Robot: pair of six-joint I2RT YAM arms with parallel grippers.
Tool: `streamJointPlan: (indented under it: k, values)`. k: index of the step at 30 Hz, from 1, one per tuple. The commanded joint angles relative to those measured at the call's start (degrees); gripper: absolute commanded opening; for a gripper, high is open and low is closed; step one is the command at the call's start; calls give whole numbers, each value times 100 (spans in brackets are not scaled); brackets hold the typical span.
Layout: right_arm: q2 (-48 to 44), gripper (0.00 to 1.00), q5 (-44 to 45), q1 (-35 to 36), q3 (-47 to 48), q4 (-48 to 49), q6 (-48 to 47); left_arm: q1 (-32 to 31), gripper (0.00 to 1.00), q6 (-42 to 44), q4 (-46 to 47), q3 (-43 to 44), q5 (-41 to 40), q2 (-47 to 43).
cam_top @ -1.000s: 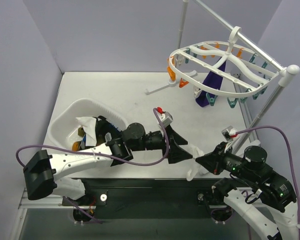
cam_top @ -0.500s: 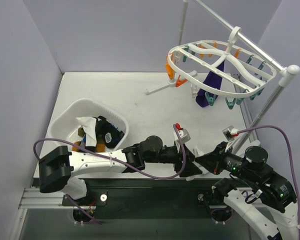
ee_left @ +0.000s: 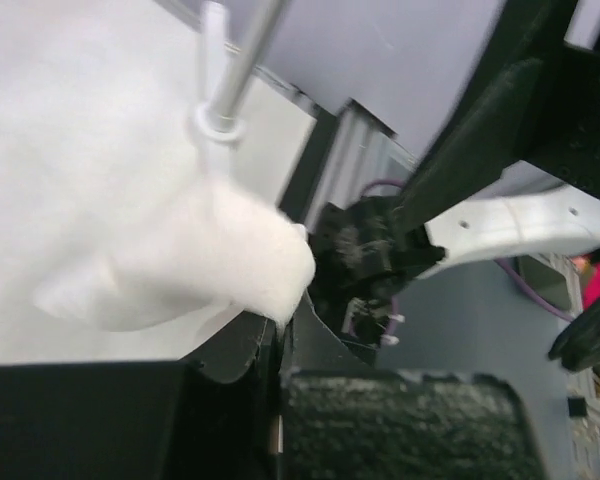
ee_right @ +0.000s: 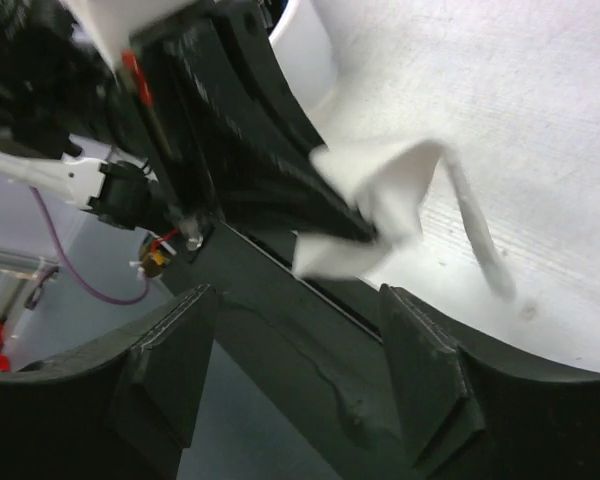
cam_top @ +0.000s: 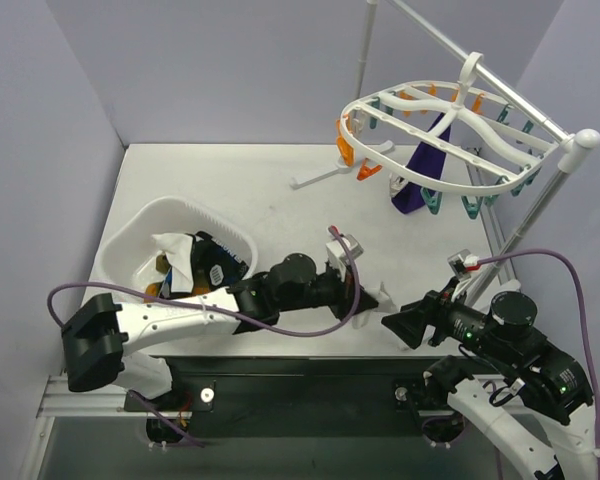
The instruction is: Remove the socks clipped to the hanger
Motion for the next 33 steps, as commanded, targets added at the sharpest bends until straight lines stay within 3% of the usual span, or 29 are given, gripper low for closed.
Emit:
streamJointPlan:
  k: [1,5,11,17,21,22,23,24,25,26,33]
  values:
    - [166,71,223,25,-17,145,-20,834,0,-127,-714,-293,-203,-918]
    - [245,82,373,25,-87,137,-20,1941,0,-14,-1504,-645,-263,-2005]
    - [587,82,285,16,-140,154,-107,3620,0,601,-2919,-716,-852,-3465]
    - [711,82,258,33,-202,312,-72,4973,0,646,-4606,-93,-1424,-3267]
    - [632,82,372,33,-281,330,24,5476,0,322,-4723,-398,-1469,-3283]
    - [614,82,399,33,-333,339,59,5529,8,251,-4679,-504,-1425,-3318]
    - [580,82,434,25,-368,356,112,5582,25,155,-4557,-592,-1381,-3388]
    - [562,82,504,33,-403,382,199,5608,68,128,-4504,-775,-1346,-3424]
    - [535,82,557,33,-456,435,252,5600,87,93,-4468,-821,-1337,-3442]
    - [509,82,601,42,-543,461,296,5600,97,40,-4416,-865,-1345,-3442]
    - [430,84,1006,33,-878,839,797,5346,98,-250,-4178,-821,-1591,-3503]
